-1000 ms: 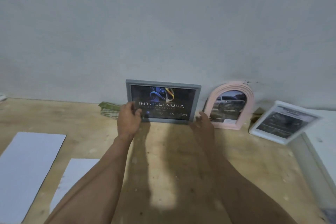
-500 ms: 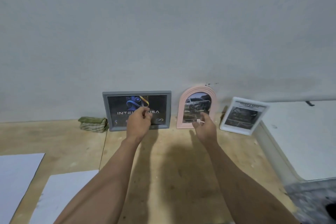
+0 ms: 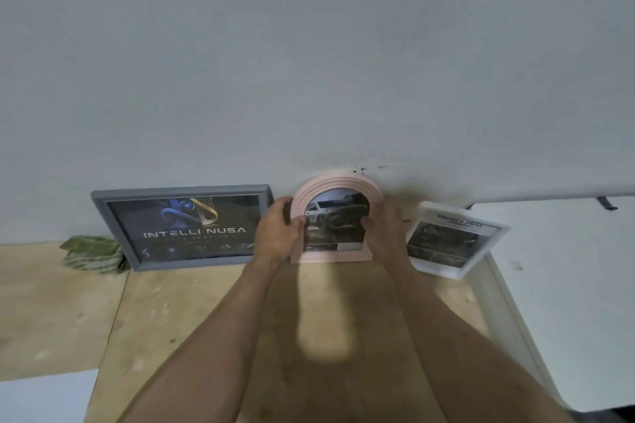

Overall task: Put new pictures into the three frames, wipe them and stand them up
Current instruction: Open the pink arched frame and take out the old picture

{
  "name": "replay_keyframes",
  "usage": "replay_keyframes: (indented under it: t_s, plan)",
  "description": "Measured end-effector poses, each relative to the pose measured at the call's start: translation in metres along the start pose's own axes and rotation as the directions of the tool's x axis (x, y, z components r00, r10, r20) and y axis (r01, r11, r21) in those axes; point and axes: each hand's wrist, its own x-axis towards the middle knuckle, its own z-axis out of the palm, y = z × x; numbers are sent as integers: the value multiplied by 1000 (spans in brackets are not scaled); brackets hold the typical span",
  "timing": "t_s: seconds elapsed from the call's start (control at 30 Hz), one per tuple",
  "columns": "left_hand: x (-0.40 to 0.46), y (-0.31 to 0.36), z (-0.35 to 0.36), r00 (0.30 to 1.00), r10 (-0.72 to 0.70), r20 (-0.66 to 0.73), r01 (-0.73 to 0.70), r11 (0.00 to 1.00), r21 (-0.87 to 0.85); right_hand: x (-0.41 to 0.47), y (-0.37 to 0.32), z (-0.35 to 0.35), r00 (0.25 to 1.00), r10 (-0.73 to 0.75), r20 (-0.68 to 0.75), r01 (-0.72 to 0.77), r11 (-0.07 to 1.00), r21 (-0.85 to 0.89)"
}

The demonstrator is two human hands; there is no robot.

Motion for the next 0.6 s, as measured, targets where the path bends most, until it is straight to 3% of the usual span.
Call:
replay_keyframes:
  t_s: [0.13,0.27,0.47,0.53,0.6]
  plan:
    - [11,-1,12,999,-35,-19,34,999,-32,13,6,0,997,-77,5,76,993,92]
    - [8,-5,9,999,-33,-18,32,996,-84,5,13,-11,998,-60,-4,60,989,137]
    - [-18,-24,-12,1000,-7,13,10,974,-225,-57,15,-29,954,-293,-57,298,949,101]
    - [-38,-17,-20,993,-120,6,114,930,-348,-87,13,-23,918,-382,-104,387,921,32]
    - [-71,-11,-32,960,-249,125,274,763,-585,-123,10,-11,854,-500,-143,490,866,-98]
